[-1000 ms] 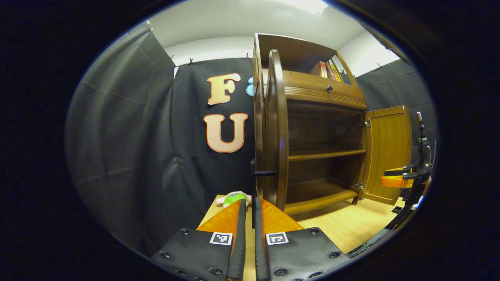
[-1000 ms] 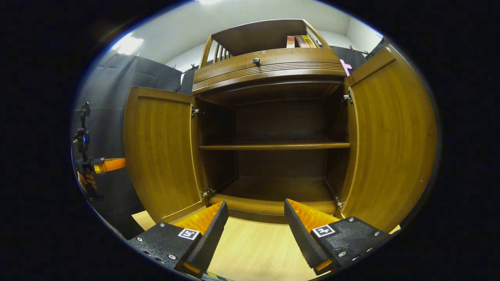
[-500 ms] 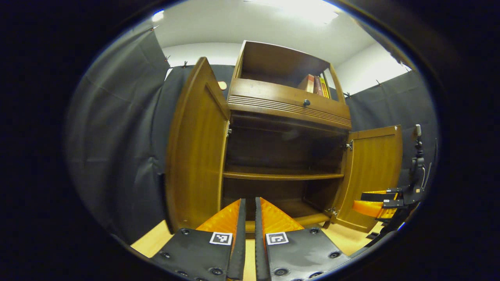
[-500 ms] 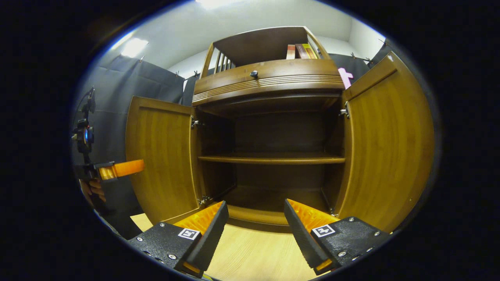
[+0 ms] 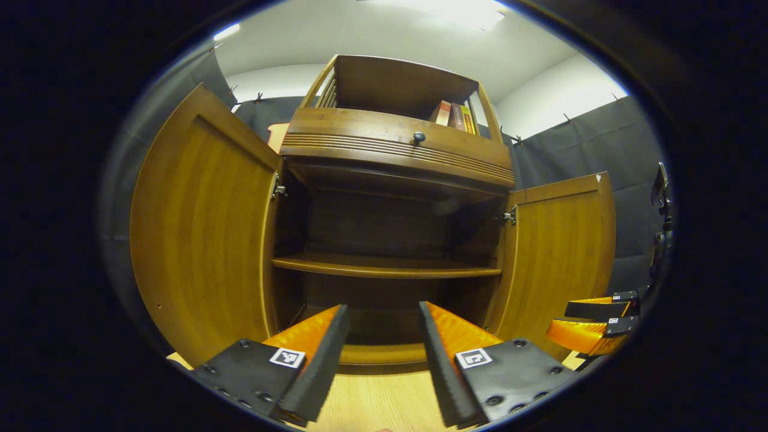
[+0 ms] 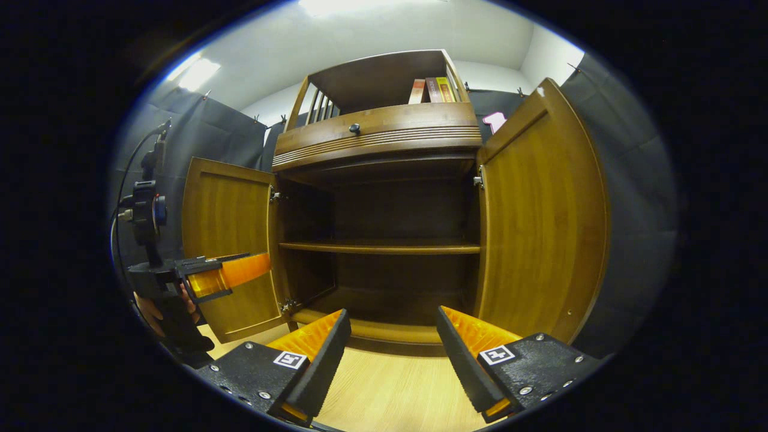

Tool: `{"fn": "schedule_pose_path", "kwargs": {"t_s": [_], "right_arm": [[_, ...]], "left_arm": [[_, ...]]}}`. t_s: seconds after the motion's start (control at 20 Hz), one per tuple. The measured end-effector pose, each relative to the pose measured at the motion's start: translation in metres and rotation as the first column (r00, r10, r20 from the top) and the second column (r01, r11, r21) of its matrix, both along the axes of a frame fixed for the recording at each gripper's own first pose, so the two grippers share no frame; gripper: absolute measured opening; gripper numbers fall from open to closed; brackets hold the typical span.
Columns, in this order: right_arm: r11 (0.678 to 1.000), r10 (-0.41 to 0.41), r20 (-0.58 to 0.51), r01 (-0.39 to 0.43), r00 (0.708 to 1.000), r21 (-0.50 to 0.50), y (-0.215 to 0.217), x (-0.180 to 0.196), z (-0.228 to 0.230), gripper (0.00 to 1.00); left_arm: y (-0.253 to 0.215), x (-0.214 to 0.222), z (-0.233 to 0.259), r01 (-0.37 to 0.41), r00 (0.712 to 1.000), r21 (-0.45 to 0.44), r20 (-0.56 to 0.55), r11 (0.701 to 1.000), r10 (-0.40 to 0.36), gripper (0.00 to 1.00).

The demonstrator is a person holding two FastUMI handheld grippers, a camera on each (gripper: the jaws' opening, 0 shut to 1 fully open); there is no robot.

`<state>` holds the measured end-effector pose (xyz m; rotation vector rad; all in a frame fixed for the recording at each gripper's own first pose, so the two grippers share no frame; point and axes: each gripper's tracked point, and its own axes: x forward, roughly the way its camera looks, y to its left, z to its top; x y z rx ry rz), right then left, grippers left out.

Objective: Open the right door of the double-door shoe cabinet with the right hand, and open the left door with the left hand.

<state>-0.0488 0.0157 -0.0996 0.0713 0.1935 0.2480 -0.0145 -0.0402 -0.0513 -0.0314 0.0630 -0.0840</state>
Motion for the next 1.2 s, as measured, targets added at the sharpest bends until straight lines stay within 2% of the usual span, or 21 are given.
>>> {"fn": "schedule_pose_path", "kwargs": {"t_s": [0.05, 0.1, 0.2, 0.3, 0.55, 0.6, 0.8, 0.85, 1.2], "right_arm": [[1.0, -0.002, 0.0, 0.002, 1.0, 0.0, -0.005, -0.001, 0.0, 1.0], [1.0, -0.001, 0.002, 0.001, 1.0, 0.001, -0.01, -0.001, 0.0, 1.0], [1.0, 0.0, 0.001, 0.0, 1.0, 0.006, -0.016, 0.0, 0.0, 1.0], [1.0, 0.007, -0.006, -0.007, 1.0, 0.013, -0.019, 0.0, -0.003, 1.0], [0.999, 0.007, -0.016, -0.006, 1.0, 0.033, -0.028, 0.001, -0.006, 1.0], [0.999, 0.005, -0.015, -0.004, 1.0, 0.038, -0.028, 0.002, -0.006, 0.89], [0.999, -0.004, -0.013, 0.004, 1.0, 0.038, -0.031, -0.001, -0.006, 0.89], [0.999, -0.006, -0.014, 0.007, 1.0, 0.038, -0.03, -0.002, -0.007, 1.0], [0.999, -0.015, -0.027, 0.017, 1.0, 0.044, -0.024, -0.007, -0.013, 1.0]], "left_arm": [[-0.002, 0.001, -0.003, -0.007, 1.0, 0.005, -0.005, 1.0, 0.007, 0.79], [-0.003, 0.003, -0.006, -0.015, 1.0, 0.011, -0.013, 1.0, 0.015, 0.82], [-0.009, 0.003, -0.01, -0.029, 0.999, 0.026, -0.022, 0.999, 0.03, 1.0], [-0.011, 0.004, -0.009, -0.056, 0.998, 0.058, -0.008, 0.997, 0.056, 0.95], [-0.02, -0.001, -0.004, -0.062, 0.998, 0.114, 0.035, 0.992, 0.059, 0.95], [-0.021, -0.002, -0.007, -0.06, 0.998, 0.121, 0.035, 0.991, 0.056, 0.95], [-0.024, 0.0, -0.005, -0.056, 0.998, 0.144, 0.036, 0.988, 0.051, 0.95], [-0.025, 0.0, -0.004, -0.053, 0.998, 0.15, 0.037, 0.987, 0.048, 0.95], [-0.024, -0.002, -0.004, -0.048, 0.999, 0.148, 0.022, 0.988, 0.045, 0.96]]}}
